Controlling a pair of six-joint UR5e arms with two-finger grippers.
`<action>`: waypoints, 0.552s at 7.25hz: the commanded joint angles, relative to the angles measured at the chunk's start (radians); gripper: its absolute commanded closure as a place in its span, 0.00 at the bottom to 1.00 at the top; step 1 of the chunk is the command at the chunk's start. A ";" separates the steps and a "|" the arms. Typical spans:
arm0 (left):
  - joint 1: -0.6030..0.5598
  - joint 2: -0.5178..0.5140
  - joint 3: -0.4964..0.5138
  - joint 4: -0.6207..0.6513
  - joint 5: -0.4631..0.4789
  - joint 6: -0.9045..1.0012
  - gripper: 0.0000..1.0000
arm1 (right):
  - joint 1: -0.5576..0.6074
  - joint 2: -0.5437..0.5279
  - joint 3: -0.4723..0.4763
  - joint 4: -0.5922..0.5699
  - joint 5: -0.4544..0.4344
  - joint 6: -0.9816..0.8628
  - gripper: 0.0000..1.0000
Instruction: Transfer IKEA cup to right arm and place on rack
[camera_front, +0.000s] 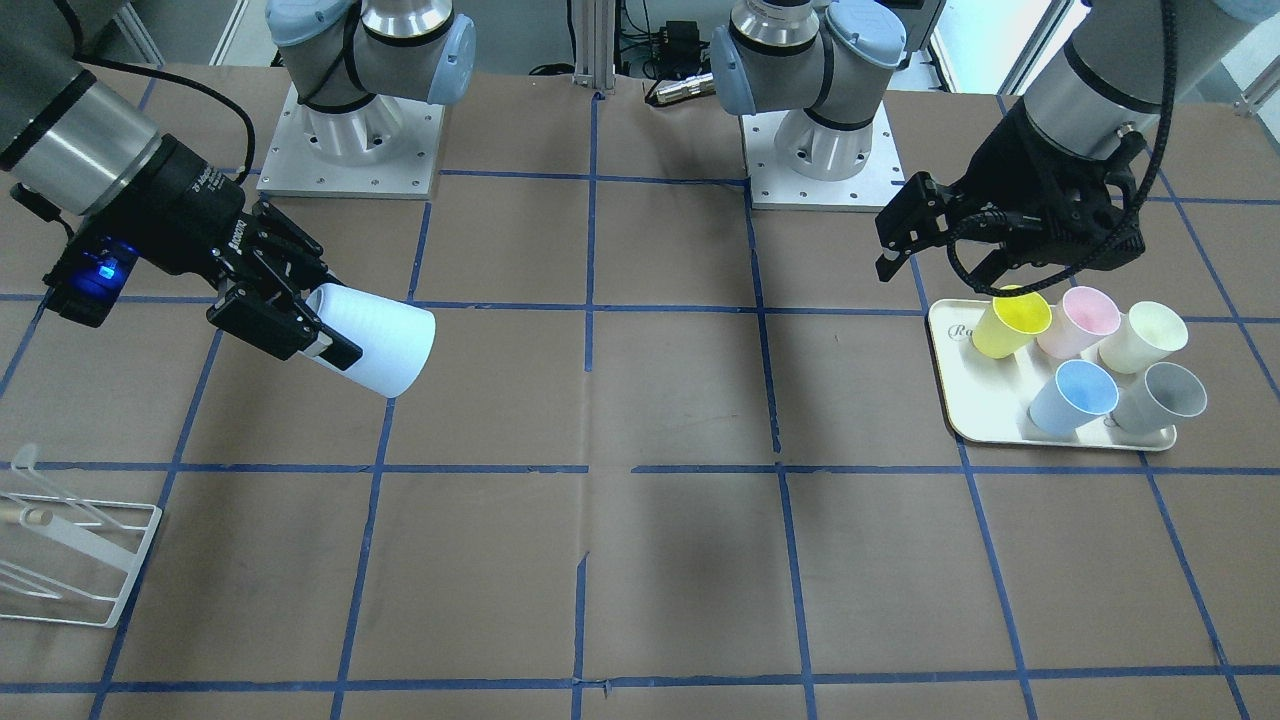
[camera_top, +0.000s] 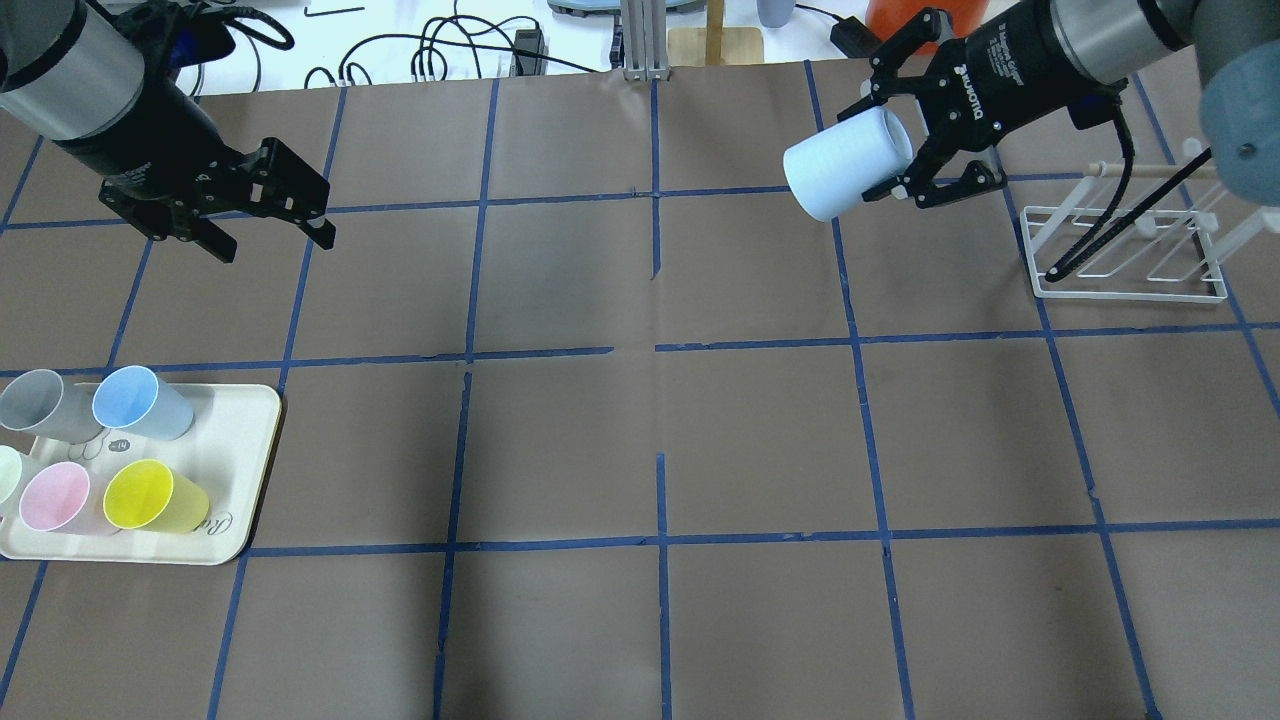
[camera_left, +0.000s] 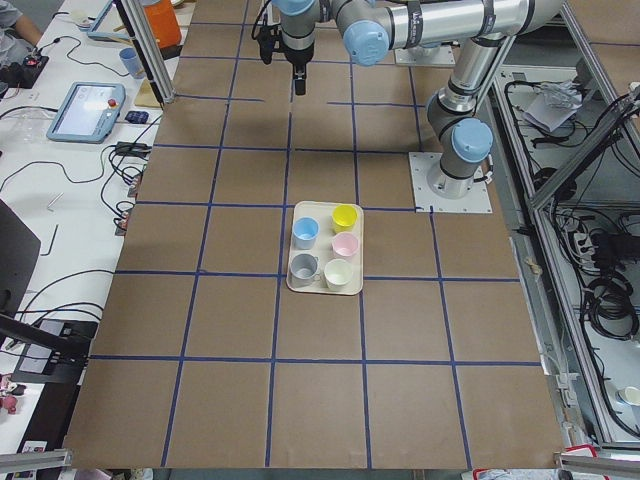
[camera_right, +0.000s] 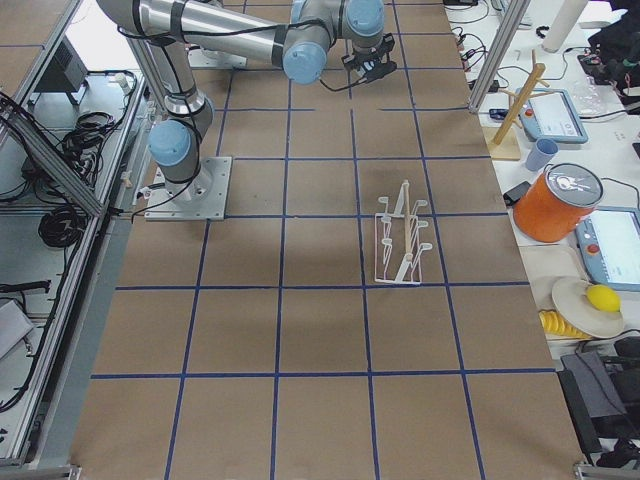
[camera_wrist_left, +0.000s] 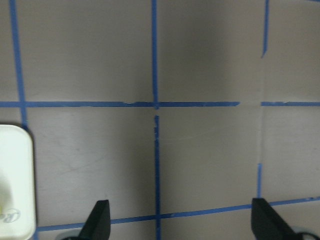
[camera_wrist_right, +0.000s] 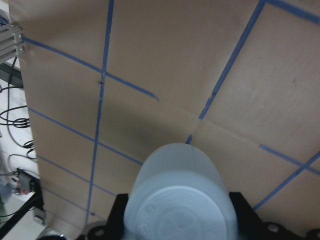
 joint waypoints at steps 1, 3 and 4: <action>-0.132 -0.034 0.088 0.006 0.168 -0.004 0.00 | 0.000 -0.010 -0.004 0.037 -0.291 -0.292 0.98; -0.209 0.007 0.078 -0.026 0.161 -0.004 0.00 | -0.008 -0.007 -0.014 0.019 -0.371 -0.407 0.96; -0.187 0.004 0.063 -0.027 0.159 -0.006 0.00 | -0.053 -0.005 -0.045 0.019 -0.369 -0.436 0.95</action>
